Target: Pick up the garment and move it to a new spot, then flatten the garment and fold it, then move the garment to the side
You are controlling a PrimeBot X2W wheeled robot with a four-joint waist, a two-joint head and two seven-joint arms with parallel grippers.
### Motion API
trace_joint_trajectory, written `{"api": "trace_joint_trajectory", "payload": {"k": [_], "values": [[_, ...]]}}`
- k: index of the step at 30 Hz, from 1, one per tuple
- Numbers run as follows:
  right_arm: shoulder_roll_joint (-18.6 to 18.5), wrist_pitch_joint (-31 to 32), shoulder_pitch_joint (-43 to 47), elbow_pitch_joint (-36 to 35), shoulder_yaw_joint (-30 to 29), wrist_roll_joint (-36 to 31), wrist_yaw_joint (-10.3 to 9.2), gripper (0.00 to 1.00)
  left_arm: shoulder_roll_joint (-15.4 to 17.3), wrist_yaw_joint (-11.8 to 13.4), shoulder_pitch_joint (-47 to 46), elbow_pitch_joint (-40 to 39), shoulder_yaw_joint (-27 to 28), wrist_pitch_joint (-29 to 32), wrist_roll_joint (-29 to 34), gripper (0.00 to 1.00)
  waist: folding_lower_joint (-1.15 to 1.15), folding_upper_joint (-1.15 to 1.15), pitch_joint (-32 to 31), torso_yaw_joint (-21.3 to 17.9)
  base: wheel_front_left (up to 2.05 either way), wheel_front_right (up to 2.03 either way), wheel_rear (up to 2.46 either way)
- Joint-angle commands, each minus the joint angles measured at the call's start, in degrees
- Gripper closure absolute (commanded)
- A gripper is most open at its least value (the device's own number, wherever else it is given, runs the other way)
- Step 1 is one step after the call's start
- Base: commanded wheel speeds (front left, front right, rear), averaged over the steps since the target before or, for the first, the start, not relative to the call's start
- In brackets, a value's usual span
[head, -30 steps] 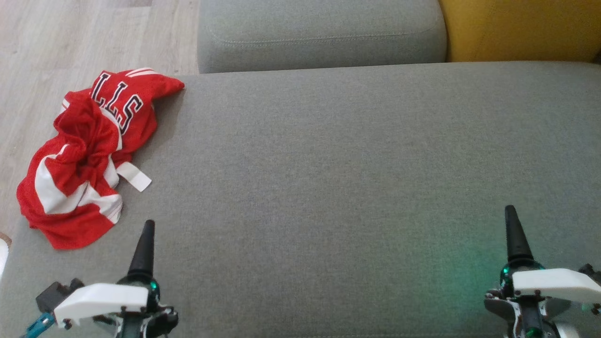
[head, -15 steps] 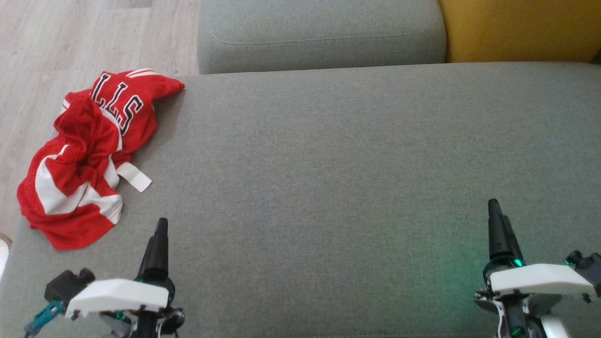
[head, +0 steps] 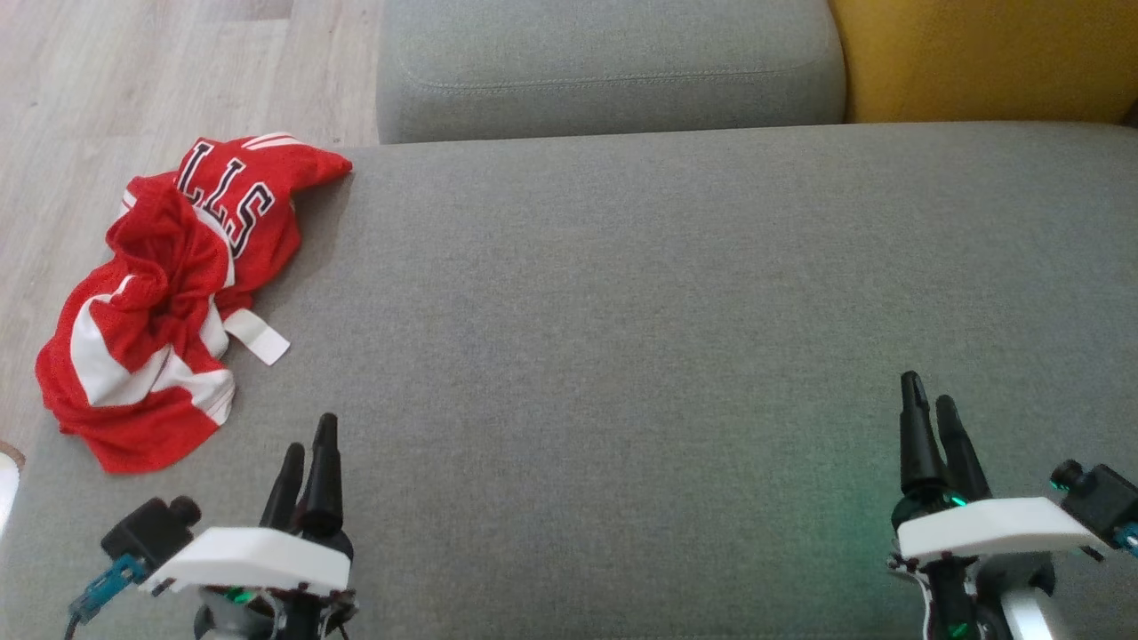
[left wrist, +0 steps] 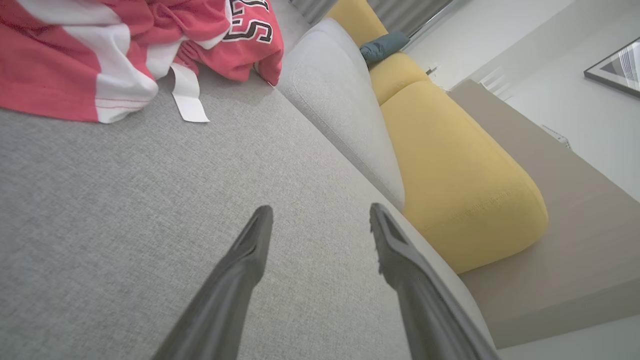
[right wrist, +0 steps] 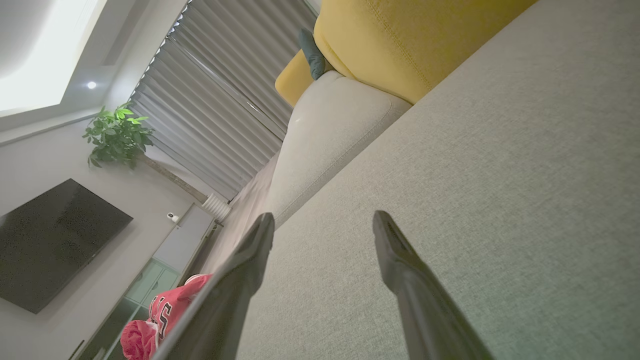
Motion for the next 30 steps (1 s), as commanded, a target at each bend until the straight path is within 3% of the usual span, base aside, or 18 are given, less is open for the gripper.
{"api": "trace_joint_trajectory", "payload": {"k": [1,30], "values": [[-0.34,-0.87,-3.1,-2.57,1.22,-1.98,0.24,0.0,0.75,0.19,-2.01,-1.7,0.63,-0.8,1.95,0.0,0.0,0.0,-0.03,0.0,0.0,0.0,0.0],[-0.46,-5.77,-2.93,-3.6,5.97,-22.1,0.35,0.0,0.96,2.68,-1.64,-3.26,-1.92,-5.66,23.1,0.0,0.0,0.0,-1.34,0.21,0.0,0.0,0.0]]}}
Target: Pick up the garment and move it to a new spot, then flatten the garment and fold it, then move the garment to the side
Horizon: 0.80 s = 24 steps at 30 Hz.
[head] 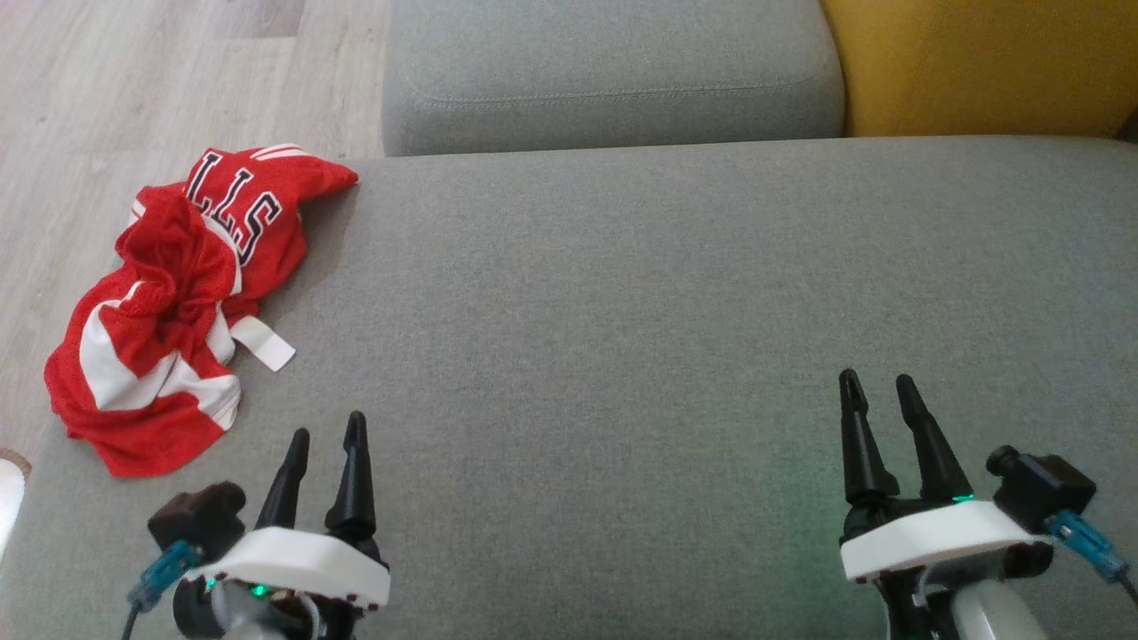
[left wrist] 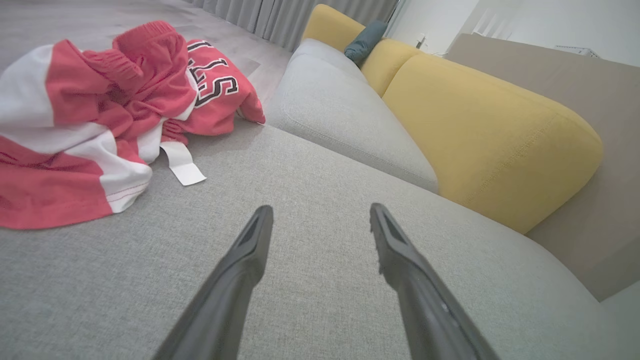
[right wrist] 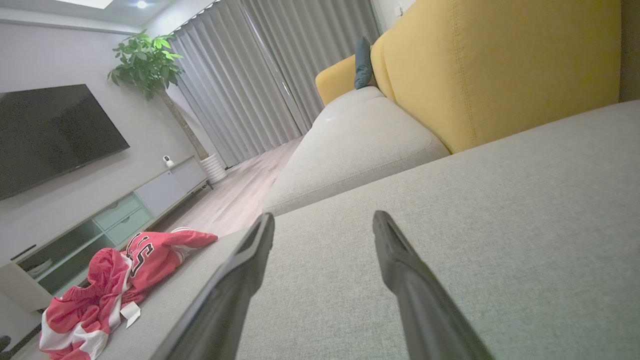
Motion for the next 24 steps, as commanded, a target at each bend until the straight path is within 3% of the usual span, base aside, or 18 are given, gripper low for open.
{"api": "trace_joint_trajectory", "payload": {"k": [1,24], "values": [[-0.42,-1.04,-2.94,-2.21,1.41,-2.06,0.34,0.0,0.81,0.3,-1.98,-2.38,0.79,-0.78,2.0,0.0,0.0,0.0,-0.03,0.03,0.0,0.0,0.0],[-0.51,-4.92,-4.04,0.05,1.35,-18.62,0.42,0.0,0.97,1.95,-1.76,-2.13,-0.45,-4.63,16.02,0.0,0.0,0.0,-0.33,0.2,0.0,0.0,0.0]]}}
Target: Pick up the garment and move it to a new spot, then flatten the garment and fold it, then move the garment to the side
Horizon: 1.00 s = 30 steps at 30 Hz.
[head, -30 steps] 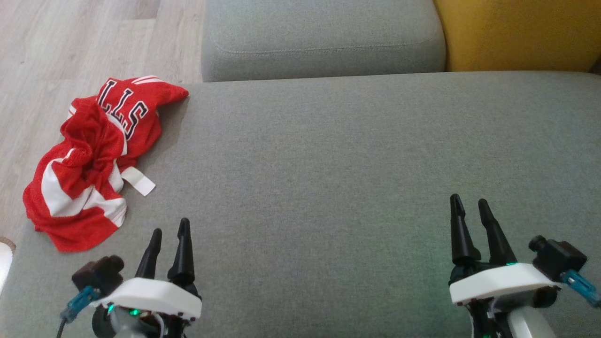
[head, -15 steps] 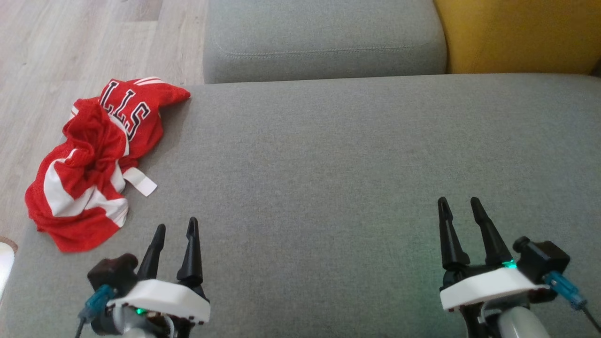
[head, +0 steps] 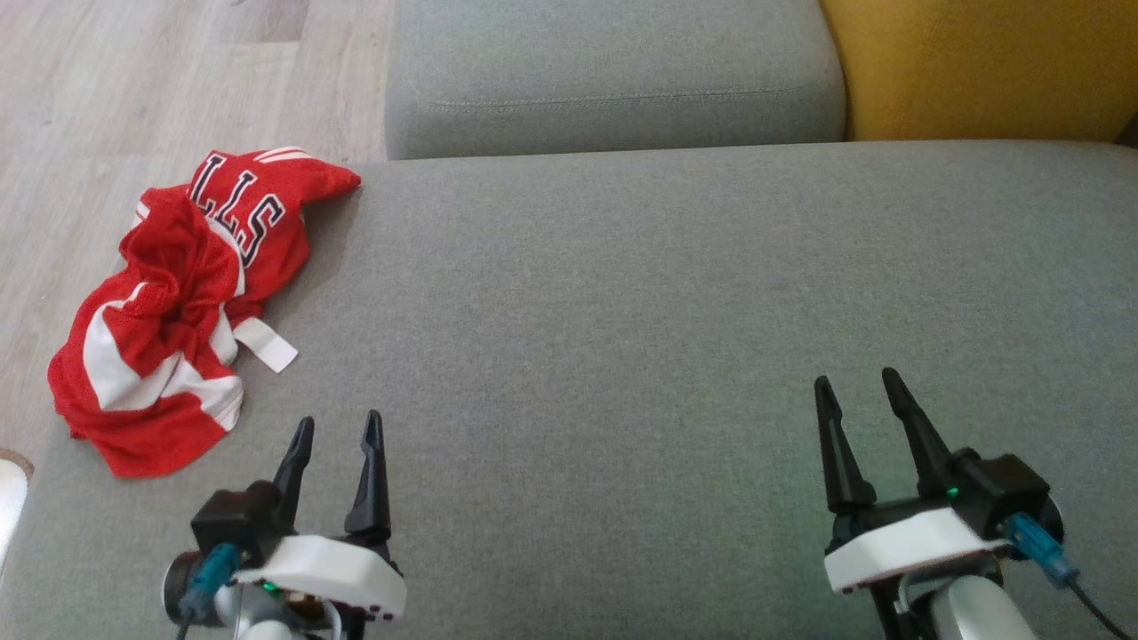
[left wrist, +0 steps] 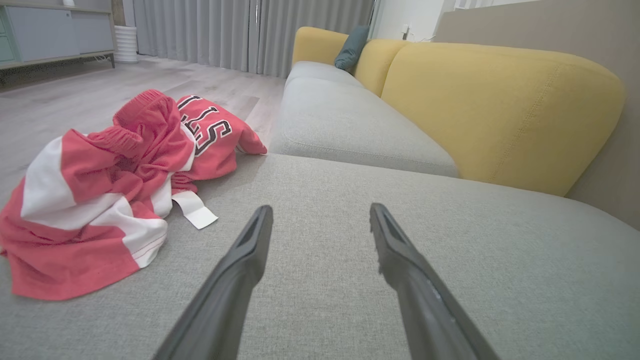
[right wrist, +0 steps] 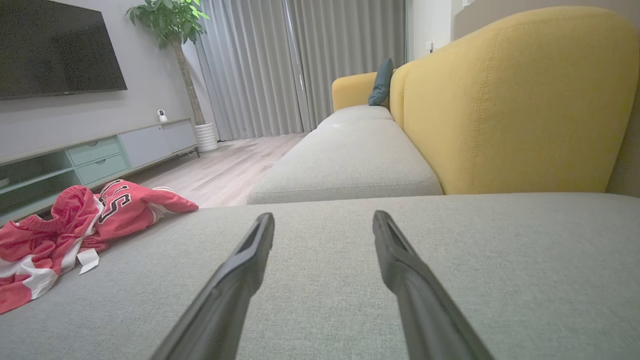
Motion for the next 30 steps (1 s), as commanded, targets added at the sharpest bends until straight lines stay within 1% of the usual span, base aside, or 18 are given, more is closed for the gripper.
{"api": "trace_joint_trajectory", "payload": {"k": [1,6,30], "values": [[-0.48,-1.06,-3.55,-1.69,1.11,-2.14,0.42,0.0,0.82,0.48,-1.81,-1.98,1.03,-1.02,1.88,0.0,0.0,0.0,0.01,0.03,0.0,0.0,0.0],[-0.5,-1.81,-3.9,-1.0,0.96,-5.16,0.44,0.0,0.85,0.93,-1.7,-1.75,0.9,-1.77,4.21,0.0,0.0,0.0,0.06,0.07,0.0,0.0,0.0],[-0.5,-1.81,-4.68,0.13,-1.06,-4.11,0.44,0.0,0.85,1.33,-2.21,-0.34,1.2,-1.77,2.91,0.0,0.0,0.0,0.52,0.17,0.0,0.0,0.0]]}}
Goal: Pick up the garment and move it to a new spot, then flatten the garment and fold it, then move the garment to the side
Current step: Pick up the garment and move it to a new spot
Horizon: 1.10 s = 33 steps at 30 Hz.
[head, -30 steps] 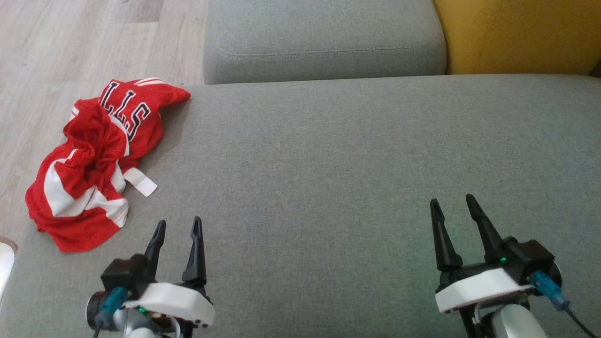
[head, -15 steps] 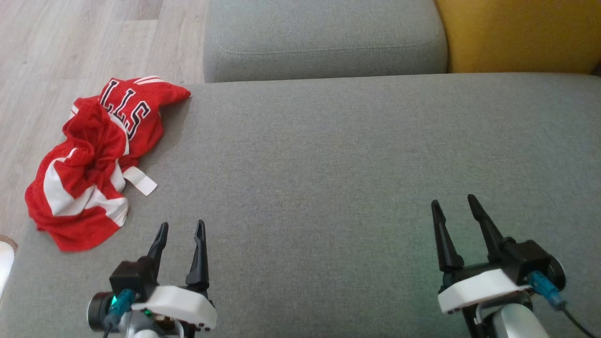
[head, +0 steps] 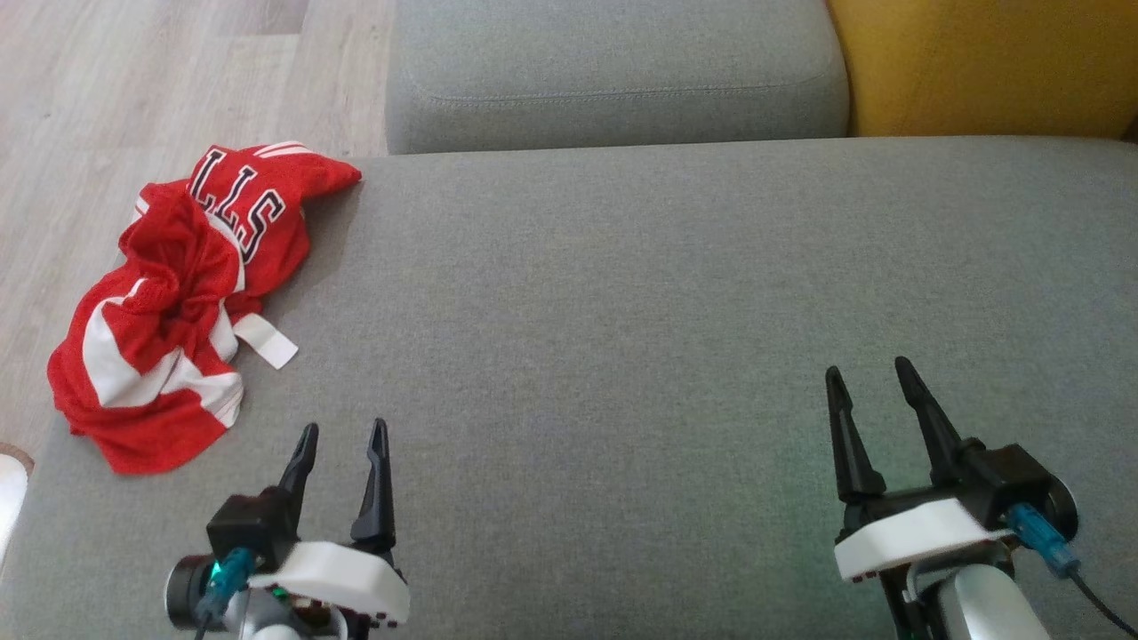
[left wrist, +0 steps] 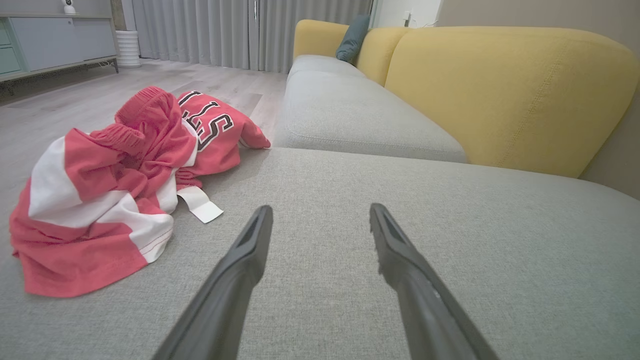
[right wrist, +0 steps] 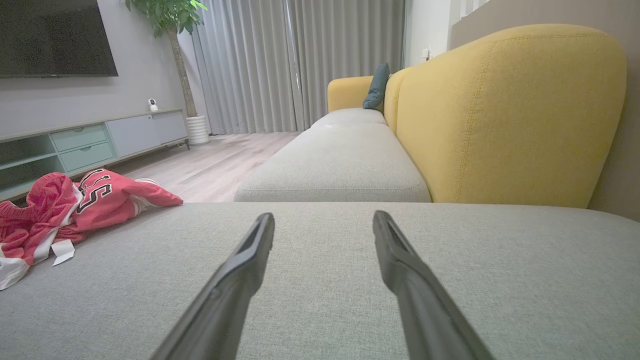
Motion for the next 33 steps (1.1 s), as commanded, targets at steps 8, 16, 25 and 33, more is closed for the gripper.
{"api": "trace_joint_trajectory", "payload": {"k": [8,16,25,33], "values": [[-0.46,-0.78,-2.79,-1.81,0.87,0.42,0.43,0.0,0.63,0.46,-2.39,-1.69,2.2,-0.77,-0.42,0.0,0.0,0.0,0.11,0.04,0.0,0.0,0.0],[-0.46,-0.78,-2.73,-1.67,0.85,0.47,0.43,0.0,0.63,0.51,-2.61,-2.08,2.18,-0.77,-0.42,0.0,0.0,0.0,0.26,0.37,0.0,0.0,0.0],[-0.46,-0.78,-2.11,-1.93,1.2,0.53,0.43,0.0,0.63,0.9,-3.27,-2.67,1.53,-0.77,-0.64,0.0,0.0,0.0,0.5,6.57,0.0,0.0,0.0],[-0.46,-0.78,-1.75,-2.18,1.45,1.11,0.43,0.0,0.63,1.0,-3.35,-2.71,2.59,-0.77,-0.33,0.0,0.0,0.0,0.39,16.33,0.0,0.0,0.0]]}}
